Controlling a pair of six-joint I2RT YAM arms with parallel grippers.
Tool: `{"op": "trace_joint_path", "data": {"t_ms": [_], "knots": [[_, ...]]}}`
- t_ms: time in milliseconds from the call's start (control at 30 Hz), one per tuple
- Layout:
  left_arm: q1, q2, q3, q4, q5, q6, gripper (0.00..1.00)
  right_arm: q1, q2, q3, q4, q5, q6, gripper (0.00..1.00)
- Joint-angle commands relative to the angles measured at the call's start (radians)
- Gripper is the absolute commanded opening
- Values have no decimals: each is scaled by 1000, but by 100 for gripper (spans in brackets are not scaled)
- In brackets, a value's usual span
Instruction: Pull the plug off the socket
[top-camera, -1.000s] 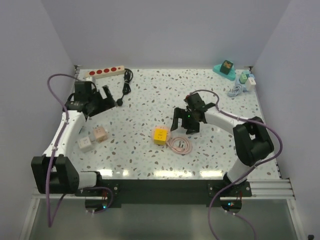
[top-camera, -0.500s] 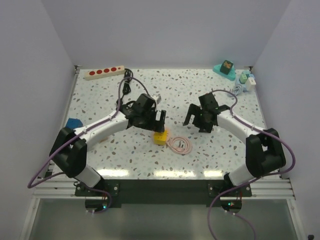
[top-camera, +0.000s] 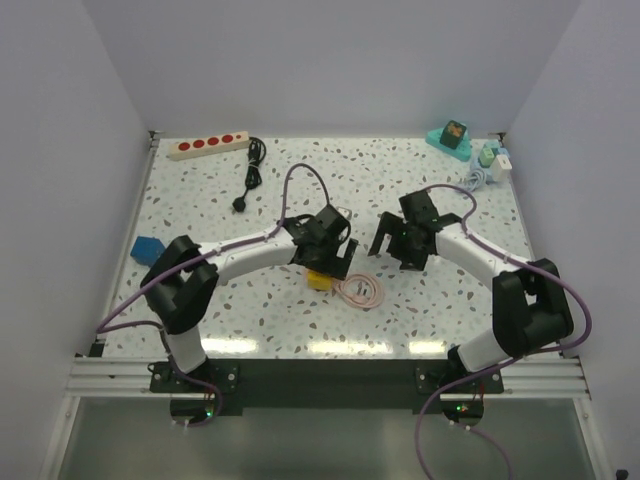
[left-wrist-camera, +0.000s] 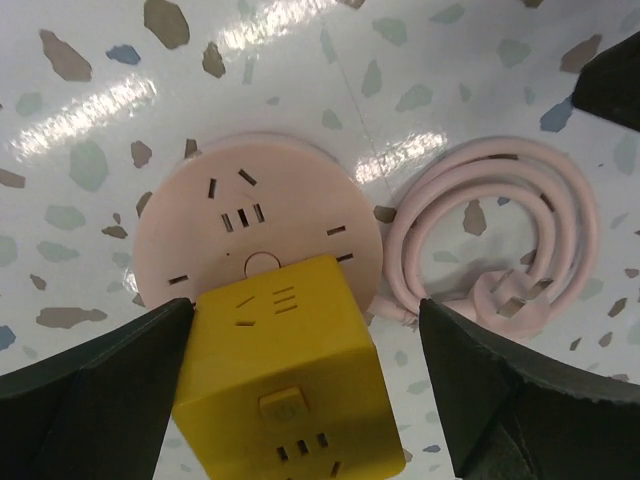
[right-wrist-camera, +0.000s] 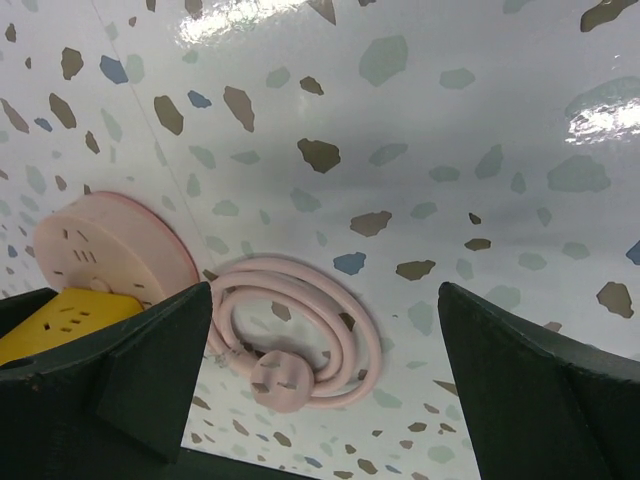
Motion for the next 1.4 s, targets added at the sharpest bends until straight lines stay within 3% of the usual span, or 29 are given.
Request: {"op": "trace_joint_path", "data": {"t_ms": [0,67,167,267,300,400,733,933,1133,1367], "knots": [[-22,36,31,-59,-82,-24,100,-7,-19,0,25,-10,4,99],[-22,33,24,-62,-96,-24,96,-10,-22,-14,54,-57,-4,99],[-22,19,4,-43,-96,-11,79,-8,-26,-35,133,-143,-10,99],[-19,0,-25,-7,-75,-2,52,-10,-16,-47,225,-253,-16,99],[-19,-4,-36,1,-58,-1,34,-10,-9,-49,280,-287,-19,99],[-13,-36,-67,55,18,27,0,-10,25,-58,397,-399,-10,99],[64,-225,-216,326,263,-11,0,-2,162,-14,440,-442,33,98],[68,-231,-255,406,321,-57,0,47,178,-75,601,-459,140,99],[68,-253,-269,426,254,-91,0,133,223,-72,605,-430,218,92],[79,-323,-285,440,96,-132,0,182,214,-136,664,-442,297,70]]}}
